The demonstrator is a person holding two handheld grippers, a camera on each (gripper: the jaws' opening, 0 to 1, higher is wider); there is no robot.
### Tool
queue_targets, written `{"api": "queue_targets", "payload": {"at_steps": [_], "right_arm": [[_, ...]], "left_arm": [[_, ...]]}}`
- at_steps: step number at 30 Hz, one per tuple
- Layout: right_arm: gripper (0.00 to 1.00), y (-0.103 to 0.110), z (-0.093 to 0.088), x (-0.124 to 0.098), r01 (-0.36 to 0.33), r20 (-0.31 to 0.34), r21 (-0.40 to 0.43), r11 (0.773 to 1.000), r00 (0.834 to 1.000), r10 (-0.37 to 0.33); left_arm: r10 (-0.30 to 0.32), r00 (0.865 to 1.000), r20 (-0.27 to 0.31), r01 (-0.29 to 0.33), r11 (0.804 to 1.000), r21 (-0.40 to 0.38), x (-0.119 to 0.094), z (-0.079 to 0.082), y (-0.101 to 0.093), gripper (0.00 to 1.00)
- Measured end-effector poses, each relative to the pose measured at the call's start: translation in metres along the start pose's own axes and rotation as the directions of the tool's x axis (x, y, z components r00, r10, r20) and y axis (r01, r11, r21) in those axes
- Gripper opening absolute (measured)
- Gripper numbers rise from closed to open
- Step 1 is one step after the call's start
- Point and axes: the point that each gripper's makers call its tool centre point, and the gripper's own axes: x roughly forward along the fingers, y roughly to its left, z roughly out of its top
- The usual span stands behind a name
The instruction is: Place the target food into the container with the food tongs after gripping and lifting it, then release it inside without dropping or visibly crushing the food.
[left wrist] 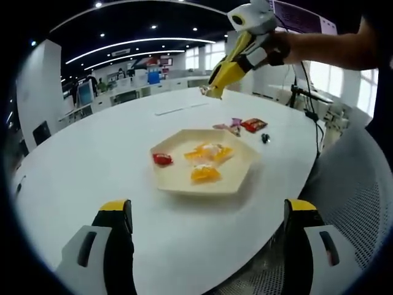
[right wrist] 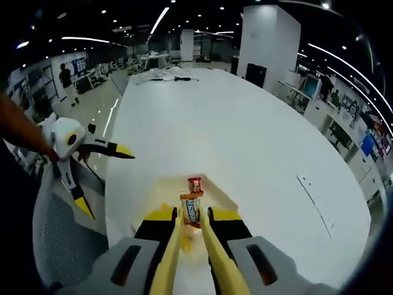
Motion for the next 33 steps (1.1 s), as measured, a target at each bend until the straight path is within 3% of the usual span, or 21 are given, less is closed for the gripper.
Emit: {"api": "queue_targets", "payload": {"at_steps": [9, 33], "right_arm": [[0.2, 0.012, 0.011, 0.004, -0.043, 0.007, -0.038, 0.998, 0.999, 0.043], [0.26, 0.007, 0.013, -0.004, -0.034, 0.047, -0.046, 0.998, 0.998, 0.036]], "left_arm": [[0.005, 1.0, 0.0, -0.005, 1.0, -0.001, 0.0, 0.0, 0.001, 0.99], [0.005, 1.0, -0.003, -0.005, 1.0, 0.002, 0.0, -0.001, 0.001, 0.99]]}}
